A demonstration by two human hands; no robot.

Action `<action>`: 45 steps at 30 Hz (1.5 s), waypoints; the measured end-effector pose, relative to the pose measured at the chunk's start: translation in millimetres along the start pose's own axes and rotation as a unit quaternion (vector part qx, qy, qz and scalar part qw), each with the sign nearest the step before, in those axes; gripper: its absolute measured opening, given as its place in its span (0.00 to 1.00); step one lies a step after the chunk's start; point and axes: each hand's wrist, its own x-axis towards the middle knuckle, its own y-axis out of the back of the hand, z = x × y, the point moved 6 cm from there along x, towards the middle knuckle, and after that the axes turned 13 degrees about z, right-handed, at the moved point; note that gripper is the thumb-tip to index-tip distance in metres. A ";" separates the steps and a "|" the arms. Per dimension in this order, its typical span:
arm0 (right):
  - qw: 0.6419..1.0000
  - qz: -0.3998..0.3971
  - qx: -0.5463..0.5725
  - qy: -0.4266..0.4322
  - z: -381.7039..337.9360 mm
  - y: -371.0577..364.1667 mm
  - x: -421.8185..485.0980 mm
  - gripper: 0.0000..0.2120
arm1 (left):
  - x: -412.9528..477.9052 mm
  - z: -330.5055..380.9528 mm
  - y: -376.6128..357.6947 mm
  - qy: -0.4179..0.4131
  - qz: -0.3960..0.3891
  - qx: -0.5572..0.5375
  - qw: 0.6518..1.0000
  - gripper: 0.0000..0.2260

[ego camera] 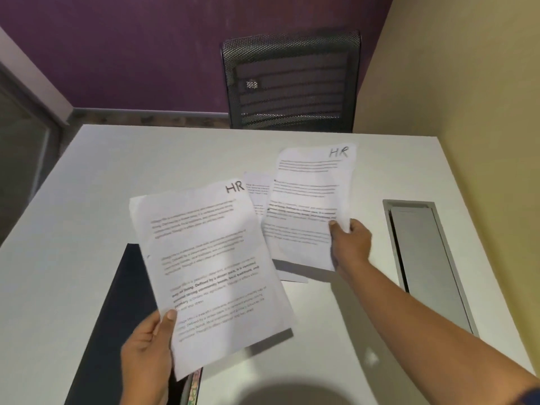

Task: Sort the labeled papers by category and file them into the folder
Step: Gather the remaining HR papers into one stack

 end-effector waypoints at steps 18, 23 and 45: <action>0.936 -0.057 -0.344 -0.051 23.9 -60.1 -29.7 0.08 | 27.7 -10.7 47.3 -0.008 0.055 0.015 0.998 0.09; 0.926 -0.039 -0.377 -0.001 20.3 -57.7 -34.6 0.12 | 23.8 -14.5 43.9 0.019 0.044 -0.002 0.999 0.08; 0.992 0.012 -0.117 0.050 -20.0 1.0 -14.4 0.13 | 8.2 1.7 11.0 0.051 -0.017 0.027 0.998 0.08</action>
